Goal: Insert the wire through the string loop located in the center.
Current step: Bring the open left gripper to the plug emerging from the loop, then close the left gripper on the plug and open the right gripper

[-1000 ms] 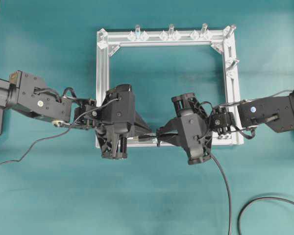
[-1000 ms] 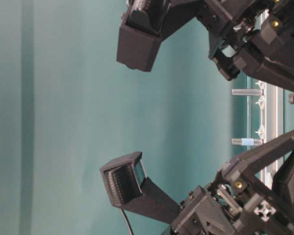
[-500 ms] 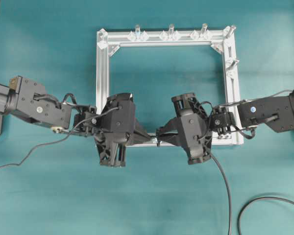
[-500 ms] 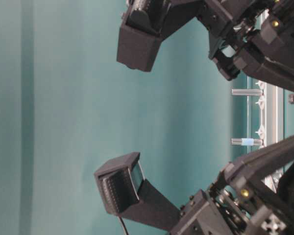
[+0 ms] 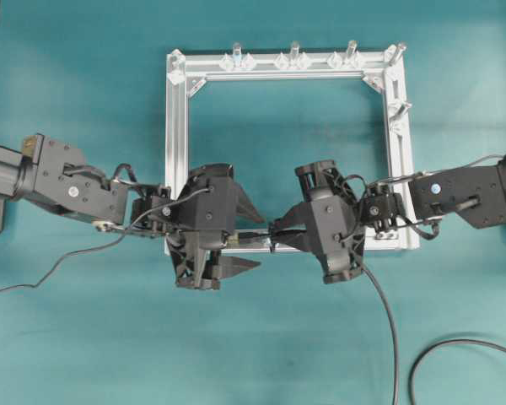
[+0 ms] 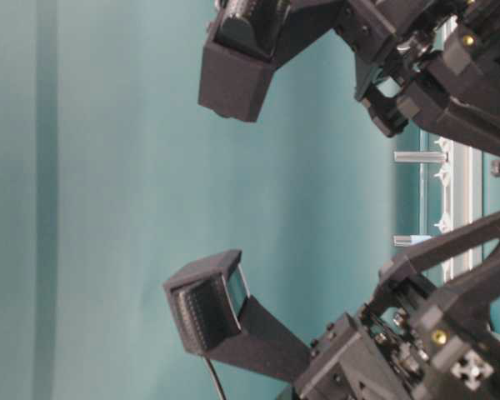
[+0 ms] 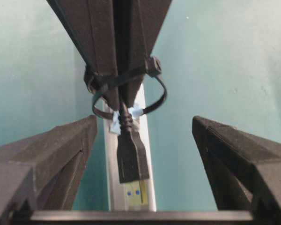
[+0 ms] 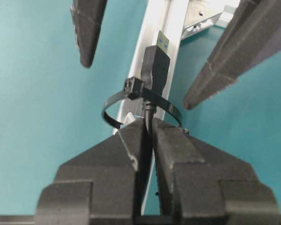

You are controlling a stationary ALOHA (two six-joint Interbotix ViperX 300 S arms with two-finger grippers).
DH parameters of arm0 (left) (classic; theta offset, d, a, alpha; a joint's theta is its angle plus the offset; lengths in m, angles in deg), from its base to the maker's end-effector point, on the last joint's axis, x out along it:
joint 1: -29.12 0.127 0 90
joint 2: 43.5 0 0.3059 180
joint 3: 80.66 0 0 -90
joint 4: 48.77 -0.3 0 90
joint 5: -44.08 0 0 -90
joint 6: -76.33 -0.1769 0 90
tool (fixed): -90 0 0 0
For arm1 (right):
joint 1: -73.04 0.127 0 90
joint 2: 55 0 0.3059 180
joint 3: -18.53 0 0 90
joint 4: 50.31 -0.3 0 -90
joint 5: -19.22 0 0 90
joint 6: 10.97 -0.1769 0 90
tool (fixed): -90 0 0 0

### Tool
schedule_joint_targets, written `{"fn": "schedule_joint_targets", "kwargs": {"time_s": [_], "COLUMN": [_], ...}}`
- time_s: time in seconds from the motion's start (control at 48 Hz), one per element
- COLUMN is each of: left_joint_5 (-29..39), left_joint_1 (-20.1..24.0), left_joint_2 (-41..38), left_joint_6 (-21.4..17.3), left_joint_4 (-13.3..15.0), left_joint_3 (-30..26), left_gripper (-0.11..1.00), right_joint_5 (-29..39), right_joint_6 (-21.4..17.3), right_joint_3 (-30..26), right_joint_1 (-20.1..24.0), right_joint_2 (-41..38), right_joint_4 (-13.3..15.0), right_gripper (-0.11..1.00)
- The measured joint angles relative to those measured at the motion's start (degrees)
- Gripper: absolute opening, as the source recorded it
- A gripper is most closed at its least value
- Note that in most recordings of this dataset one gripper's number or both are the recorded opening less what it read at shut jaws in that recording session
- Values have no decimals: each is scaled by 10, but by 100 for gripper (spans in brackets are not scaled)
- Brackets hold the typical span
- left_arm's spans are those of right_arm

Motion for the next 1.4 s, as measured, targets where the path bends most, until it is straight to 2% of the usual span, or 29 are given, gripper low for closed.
{"fn": "schedule_joint_targets", "kwargs": {"time_s": [0.229, 0.541, 0.666, 0.729, 0.895, 0.937, 1.02, 1.083, 1.395], "left_joint_5": [0, 0, 0, 0, 4, 8, 22, 32, 45], "left_joint_1": [7, 10, 10, 10, 11, 12, 12, 11, 11], "left_joint_2": [-1, -46, -47, -48, -47, -47, -43, -41, -39], "left_joint_6": [0, 0, 0, -1, 0, 0, 0, 0, 0], "left_joint_4": [0, 0, 0, 0, 0, 0, 0, 0, 0], "left_joint_3": [-1, -21, -23, -23, -22, -22, -22, -23, -26], "left_gripper": [86, 86, 83, 77, 34, 26, 25, 16, 16], "right_joint_5": [-3, -6, -6, -6, -6, -6, -6, -7, -12], "right_joint_6": [0, 0, -1, -1, -1, -1, -1, -1, -2], "right_joint_3": [0, 0, 0, 0, 0, 0, 0, 0, -1], "right_joint_1": [0, 0, 0, 0, 0, 0, -1, -3, -1], "right_joint_2": [0, 0, 0, 0, 1, 0, 1, 0, 0], "right_joint_4": [0, 0, 0, 0, 0, 0, 0, -1, 0], "right_gripper": [7, 7, 7, 7, 7, 7, 7, 7, 7]}}
